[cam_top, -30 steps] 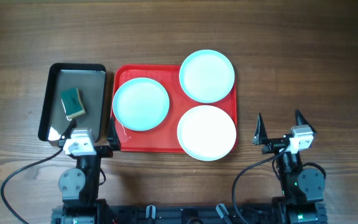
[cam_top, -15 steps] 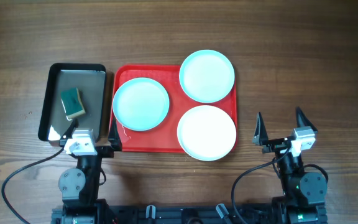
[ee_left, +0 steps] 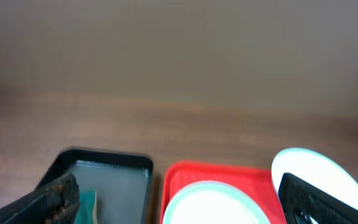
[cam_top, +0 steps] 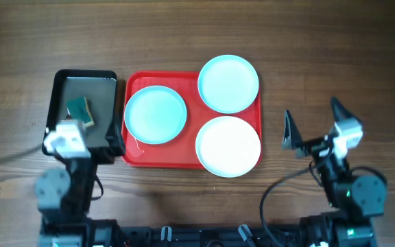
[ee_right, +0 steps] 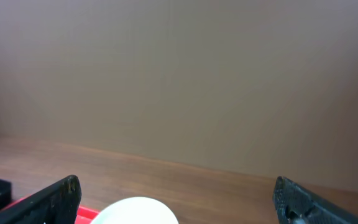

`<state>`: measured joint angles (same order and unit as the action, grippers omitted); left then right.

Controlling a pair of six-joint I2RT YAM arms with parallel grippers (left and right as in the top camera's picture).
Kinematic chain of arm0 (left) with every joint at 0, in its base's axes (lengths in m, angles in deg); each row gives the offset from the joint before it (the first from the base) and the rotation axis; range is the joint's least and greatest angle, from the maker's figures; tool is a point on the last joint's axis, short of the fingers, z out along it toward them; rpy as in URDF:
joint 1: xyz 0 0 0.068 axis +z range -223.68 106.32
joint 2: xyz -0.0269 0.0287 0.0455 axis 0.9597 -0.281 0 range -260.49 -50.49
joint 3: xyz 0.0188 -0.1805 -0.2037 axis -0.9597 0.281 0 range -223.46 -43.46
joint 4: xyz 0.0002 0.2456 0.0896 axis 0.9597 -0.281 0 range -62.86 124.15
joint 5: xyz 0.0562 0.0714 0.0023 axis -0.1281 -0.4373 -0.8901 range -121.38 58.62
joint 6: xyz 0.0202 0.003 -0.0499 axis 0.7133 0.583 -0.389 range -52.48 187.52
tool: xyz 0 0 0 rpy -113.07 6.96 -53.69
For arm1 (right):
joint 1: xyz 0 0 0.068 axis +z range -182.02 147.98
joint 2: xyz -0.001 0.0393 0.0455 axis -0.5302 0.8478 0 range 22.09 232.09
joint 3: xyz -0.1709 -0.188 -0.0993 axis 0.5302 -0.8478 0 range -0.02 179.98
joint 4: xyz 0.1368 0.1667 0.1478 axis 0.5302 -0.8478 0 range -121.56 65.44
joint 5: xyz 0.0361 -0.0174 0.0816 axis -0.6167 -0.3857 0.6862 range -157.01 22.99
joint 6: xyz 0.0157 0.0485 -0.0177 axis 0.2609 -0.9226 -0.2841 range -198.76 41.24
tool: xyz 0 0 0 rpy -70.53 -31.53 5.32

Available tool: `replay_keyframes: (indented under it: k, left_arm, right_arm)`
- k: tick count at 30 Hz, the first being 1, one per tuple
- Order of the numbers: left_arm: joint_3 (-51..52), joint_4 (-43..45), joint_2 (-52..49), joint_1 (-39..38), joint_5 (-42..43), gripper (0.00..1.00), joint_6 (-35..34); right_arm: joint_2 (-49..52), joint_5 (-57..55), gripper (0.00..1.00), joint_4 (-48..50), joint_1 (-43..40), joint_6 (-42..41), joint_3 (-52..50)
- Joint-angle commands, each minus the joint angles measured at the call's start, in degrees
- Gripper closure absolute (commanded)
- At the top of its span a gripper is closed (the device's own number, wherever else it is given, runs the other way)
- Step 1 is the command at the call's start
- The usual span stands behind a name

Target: Clean dirty plates on tray and stack at the side

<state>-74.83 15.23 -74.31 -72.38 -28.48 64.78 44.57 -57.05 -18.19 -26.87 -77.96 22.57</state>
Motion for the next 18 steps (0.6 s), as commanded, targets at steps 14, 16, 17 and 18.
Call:
replay_keyframes:
  k: [14,16,17,18]
  left_arm:
    - [-58.97,-47.43,-53.33,0.46,2.45,0.0,-0.72]
    - [-64.83,-52.3,-58.66,0.46,2.45,0.0,-0.7]
    - [-65.66,-52.61,-59.93,0.46,2.45,0.0,-0.72]
    - [-65.7,-52.13,-60.85,0.46,2.45,0.0,-0.7]
  right_arm:
    - [45.7,13.16,0.0,-31.61,-0.24,0.26,45.33]
    - [51.41,13.94,0.0,-40.13,-0.24,0.35,52.98]
    - [52.85,14.14,0.0,-41.99,-0.24,0.5,54.77]
    - [54.66,14.14,0.0,-43.95,-0.24,0.55,57.0]
